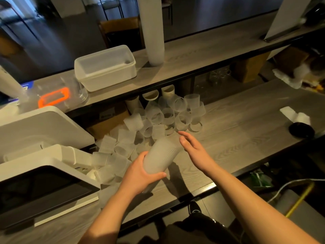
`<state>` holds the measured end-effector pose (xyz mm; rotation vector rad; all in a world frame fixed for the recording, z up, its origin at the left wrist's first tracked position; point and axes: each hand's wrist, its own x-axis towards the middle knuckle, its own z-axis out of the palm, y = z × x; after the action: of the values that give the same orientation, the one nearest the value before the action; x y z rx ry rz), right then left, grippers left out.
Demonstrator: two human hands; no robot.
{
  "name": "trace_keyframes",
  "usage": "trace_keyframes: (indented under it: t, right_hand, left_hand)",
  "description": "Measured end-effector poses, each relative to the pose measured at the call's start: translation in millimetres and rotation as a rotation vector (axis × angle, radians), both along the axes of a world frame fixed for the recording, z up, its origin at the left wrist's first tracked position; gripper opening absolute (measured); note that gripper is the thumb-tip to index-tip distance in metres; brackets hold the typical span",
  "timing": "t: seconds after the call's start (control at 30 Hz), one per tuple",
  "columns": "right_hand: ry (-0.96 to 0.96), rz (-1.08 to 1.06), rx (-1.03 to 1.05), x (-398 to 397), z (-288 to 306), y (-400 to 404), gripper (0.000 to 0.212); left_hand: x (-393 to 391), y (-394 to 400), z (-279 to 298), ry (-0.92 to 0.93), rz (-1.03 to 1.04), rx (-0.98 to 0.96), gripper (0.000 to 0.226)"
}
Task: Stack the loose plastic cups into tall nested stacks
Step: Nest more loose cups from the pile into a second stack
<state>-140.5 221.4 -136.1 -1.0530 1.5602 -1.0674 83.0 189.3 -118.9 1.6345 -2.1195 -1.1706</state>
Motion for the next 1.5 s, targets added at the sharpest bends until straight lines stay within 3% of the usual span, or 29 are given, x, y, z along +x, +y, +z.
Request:
trace_keyframes:
  t: [0.17,0.43,0.63,0.77,0.83,1.03,1.23,1.5]
  right_hand:
    - [0.008,-0.147,0.013,-28,-15,-27,0.044]
    - [0.127,-0.296,0.079,-106,-40,-103,0.048]
    - [0.296,-0.313,0.075,-156,-46,-175,0.079]
    - [0.310,-0.172,0.161,-171,-50,-214,0.104]
    - [0.312,-0.097,0.191,-174,-56,-225,0.107]
    - [0.373,-0.034,0.213,-183,-63,-228,0.100]
    - [0.324,-0.063,0.119,-195,-45,-214,0.090]
    - [-0.043,-0.058,0.017,-195,4,-177,0.059]
  left_hand:
    - [-14,-15,-6,0.007,0.034,0.045,0.084]
    - [-66,-56,-6,0.061,0.140,0.102,0.079]
    - [-99,-89,-16,0.075,0.248,0.159,0.086]
    - [-112,-97,-20,0.109,0.346,0.186,0.082]
    - [-116,-99,-22,0.090,0.376,0.183,0.081]
    - [-126,-101,-23,-0.049,0.384,0.134,0.091]
    - [-134,-103,-25,-0.014,0.392,0.126,0.091]
    - [-138,-96,-23,-0.027,0.331,0.092,0.092]
